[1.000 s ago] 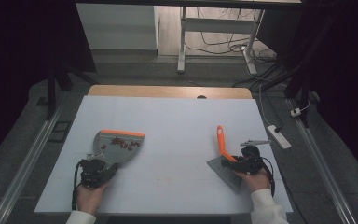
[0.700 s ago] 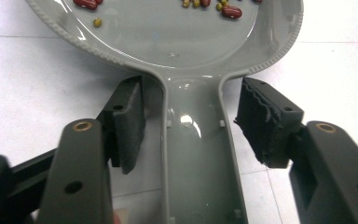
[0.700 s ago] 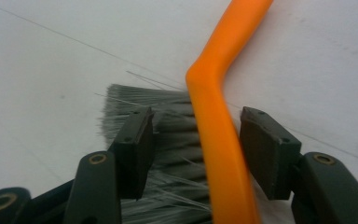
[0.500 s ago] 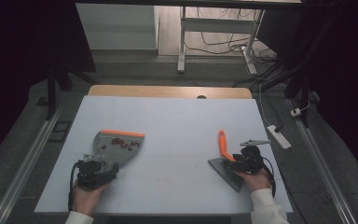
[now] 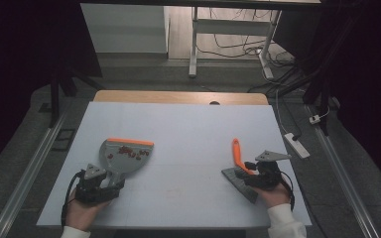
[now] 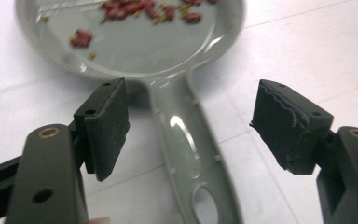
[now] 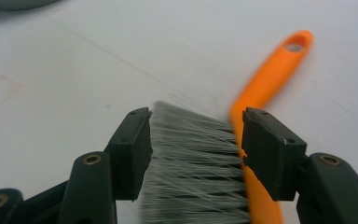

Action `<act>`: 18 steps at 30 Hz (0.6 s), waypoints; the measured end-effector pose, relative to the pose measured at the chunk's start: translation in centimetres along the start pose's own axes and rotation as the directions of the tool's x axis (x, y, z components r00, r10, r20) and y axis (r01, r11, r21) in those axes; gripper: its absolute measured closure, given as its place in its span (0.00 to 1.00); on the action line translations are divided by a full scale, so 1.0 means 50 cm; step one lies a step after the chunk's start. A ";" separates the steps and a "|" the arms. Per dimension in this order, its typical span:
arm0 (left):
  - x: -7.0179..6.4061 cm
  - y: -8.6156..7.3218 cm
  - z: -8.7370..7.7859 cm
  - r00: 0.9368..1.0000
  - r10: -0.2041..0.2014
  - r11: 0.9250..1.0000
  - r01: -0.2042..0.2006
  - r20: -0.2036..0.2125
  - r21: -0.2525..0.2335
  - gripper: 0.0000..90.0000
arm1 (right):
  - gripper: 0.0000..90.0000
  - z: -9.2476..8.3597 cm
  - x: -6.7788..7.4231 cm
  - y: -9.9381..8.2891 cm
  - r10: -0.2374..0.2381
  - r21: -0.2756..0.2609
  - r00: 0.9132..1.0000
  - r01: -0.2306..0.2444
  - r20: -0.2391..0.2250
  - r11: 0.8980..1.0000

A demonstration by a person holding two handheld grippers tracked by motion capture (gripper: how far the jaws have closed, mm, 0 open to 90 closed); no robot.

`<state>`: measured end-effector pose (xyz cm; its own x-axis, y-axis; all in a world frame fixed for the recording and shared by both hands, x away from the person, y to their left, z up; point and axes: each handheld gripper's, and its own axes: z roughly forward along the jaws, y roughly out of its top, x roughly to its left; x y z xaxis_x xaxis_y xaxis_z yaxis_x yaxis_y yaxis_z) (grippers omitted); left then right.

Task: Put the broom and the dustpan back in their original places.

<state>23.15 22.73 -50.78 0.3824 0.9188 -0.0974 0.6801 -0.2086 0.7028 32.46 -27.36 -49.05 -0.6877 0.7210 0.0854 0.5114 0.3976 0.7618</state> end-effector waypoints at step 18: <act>0.000 0.027 0.021 0.972 0.125 0.992 -0.116 0.200 -0.056 0.32 | 0.48 0.007 0.055 -0.008 -0.138 -0.056 0.987 0.134 -0.086 0.989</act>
<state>24.74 22.10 -50.56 0.5815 0.8000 -0.1476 0.5949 -0.2945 0.7479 30.53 -25.34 -49.35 -0.7936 0.6074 0.0344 0.3853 0.4581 0.8010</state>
